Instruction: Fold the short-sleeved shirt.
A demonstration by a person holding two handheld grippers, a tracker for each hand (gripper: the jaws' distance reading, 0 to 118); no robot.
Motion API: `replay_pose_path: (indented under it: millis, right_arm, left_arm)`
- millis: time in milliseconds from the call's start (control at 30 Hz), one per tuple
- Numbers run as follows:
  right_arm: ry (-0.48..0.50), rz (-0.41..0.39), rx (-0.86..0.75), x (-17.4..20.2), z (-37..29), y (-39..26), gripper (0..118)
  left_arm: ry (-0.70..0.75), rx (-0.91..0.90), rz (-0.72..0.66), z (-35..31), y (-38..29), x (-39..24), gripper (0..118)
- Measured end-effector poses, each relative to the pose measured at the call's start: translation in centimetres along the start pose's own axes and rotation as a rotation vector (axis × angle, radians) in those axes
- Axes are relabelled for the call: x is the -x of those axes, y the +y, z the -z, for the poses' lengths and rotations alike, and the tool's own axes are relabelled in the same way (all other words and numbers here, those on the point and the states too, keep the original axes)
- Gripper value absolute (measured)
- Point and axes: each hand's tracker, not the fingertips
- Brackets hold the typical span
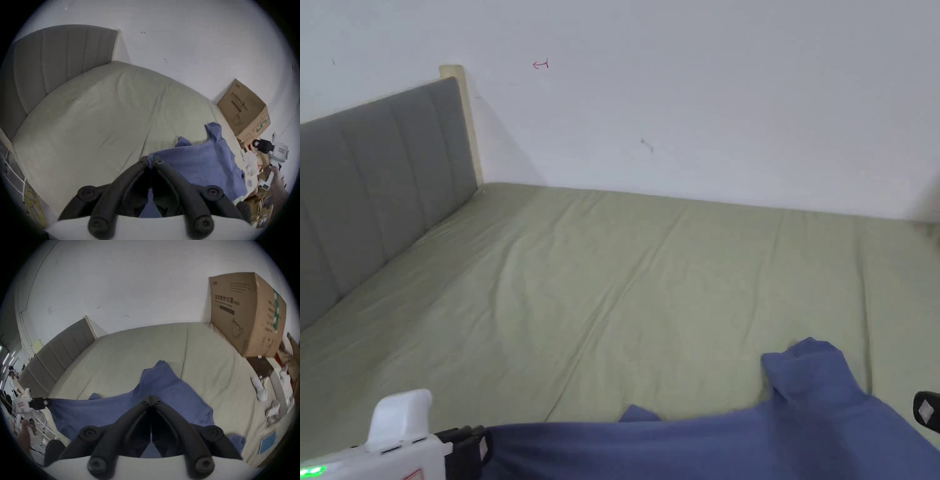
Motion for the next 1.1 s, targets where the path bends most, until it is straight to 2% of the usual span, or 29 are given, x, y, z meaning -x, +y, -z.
replay_pose_path:
  millis: [100, 167, 200, 233, 267, 300, 367, 467, 567, 633, 667, 700, 733, 767, 800, 833, 867, 900, 1000, 1100]
  right_arm:
    - [0.019, -0.039, 0.039, -1.5, 3.5, 2.5, 0]
    - [0.023, -0.02, 0.131, -2.8, 6.9, 4.1, 0]
    - [0.02, 0.001, 0.168, -3.5, 8.7, 4.9, 8]
    - [0.027, 0.03, 0.234, -4.6, 11.0, 5.6, 38]
    - [0.037, 0.05, 0.298, -5.3, 12.9, 6.2, 79]
    - [0.021, 0.063, 0.365, -6.0, 15.2, 6.5, 102]
    - [-0.01, 0.066, 0.416, -7.8, 18.9, 6.4, 102]
    - [-0.105, 0.027, 0.515, -8.9, 23.4, 6.2, 102]
    - [-0.131, -0.1, 0.648, -9.4, 26.3, 4.4, 102]
    - [-0.142, -0.142, 0.755, -9.4, 27.1, 2.4, 100]
    - [-0.124, -0.149, 0.75, -9.4, 26.9, 2.0, 100]
    - [-0.123, -0.177, 0.661, -9.0, 25.8, 2.6, 96]
    - [-0.082, -0.167, 0.635, -8.9, 25.2, 3.0, 82]
    - [-0.052, -0.149, 0.656, -9.0, 24.5, 2.9, 63]
    - [-0.065, -0.154, 0.653, -9.0, 23.7, 3.2, 27]
    - [-0.038, -0.146, 0.642, -9.1, 22.9, 3.4, 2]
    - [-0.074, -0.135, 0.581, -8.9, 21.7, 3.4, 2]
    - [-0.068, -0.139, 0.531, -8.6, 20.2, 3.7, 2]
    - [-0.028, -0.025, 0.33, -8.7, 14.4, 4.6, 2]
    - [-0.073, -0.005, 0.155, -8.1, 6.8, 6.3, 2]
  left_arm:
    - [0.031, -0.017, 0.032, -0.3, 0.1, -0.3, 2]
    - [0.037, -0.017, 0.032, -0.3, 0.2, 0.2, 2]
    - [0.033, -0.011, 0.018, -0.3, 0.0, -0.3, 2]
    - [0.027, -0.009, -0.006, -0.2, -0.1, 0.0, 2]
    - [0.021, -0.003, -0.035, -0.1, -0.2, 0.3, 2]
    - [0.02, 0.007, -0.059, 0.1, -0.3, 0.6, 2]
    - [0.027, 0.017, -0.076, 0.4, -0.6, 0.6, 2]
    - [0.059, 0.047, -0.068, 1.0, -1.1, 0.6, 2]
    - [0.081, 0.08, -0.063, 1.5, -1.4, 0.9, 2]
    - [0.086, 0.091, -0.065, 1.9, -1.5, 1.1, 2]
    - [0.085, 0.097, -0.07, 2.0, -1.5, 1.2, 2]
    - [0.084, 0.103, -0.074, 2.1, -1.5, 1.3, 2]
    - [0.085, 0.107, -0.073, 2.2, -1.4, 1.3, 2]
    - [0.086, 0.11, -0.071, 2.3, -1.4, 1.3, 2]
    - [0.087, 0.112, -0.067, 2.3, -1.4, 1.2, 2]
    - [0.083, 0.112, -0.065, 2.2, -1.4, 0.9, 2]
    - [0.076, 0.109, -0.062, 2.0, -1.3, 0.7, 2]
    - [0.076, 0.101, -0.058, 1.6, -1.2, 0.2, 2]
    - [0.056, 0.051, -0.038, -0.3, -0.7, -1.0, 2]
    - [0.032, -0.019, -0.027, -2.4, 0.2, -2.1, 2]
